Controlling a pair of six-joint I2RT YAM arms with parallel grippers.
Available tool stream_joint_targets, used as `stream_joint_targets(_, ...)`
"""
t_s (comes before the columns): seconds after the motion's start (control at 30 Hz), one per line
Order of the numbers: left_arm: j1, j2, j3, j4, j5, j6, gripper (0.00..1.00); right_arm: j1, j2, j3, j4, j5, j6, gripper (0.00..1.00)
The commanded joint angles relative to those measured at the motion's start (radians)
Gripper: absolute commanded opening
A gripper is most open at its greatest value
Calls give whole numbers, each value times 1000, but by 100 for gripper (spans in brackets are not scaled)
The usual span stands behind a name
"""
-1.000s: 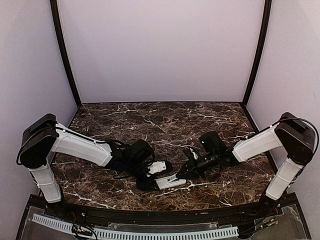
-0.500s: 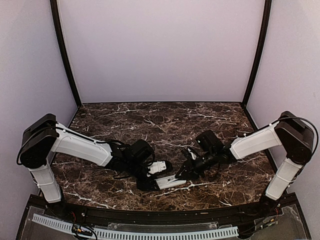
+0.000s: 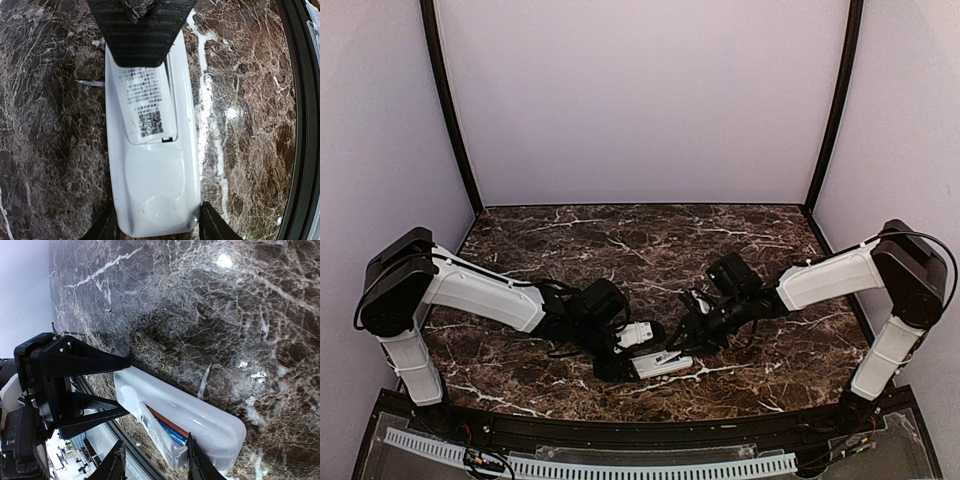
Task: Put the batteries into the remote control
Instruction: Load the battery cover onto the remote control without the battery cover.
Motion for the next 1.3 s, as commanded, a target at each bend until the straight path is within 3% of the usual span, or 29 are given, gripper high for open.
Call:
stream_joint_targets(0.0, -9, 51, -10, -82, 19, -9, 14, 7, -12, 20, -63, 32, -31, 39)
stream_joint_targets(1.27, -9, 58, 2, -96, 17, -12, 15, 46, -41, 144, -290, 133, -125, 49)
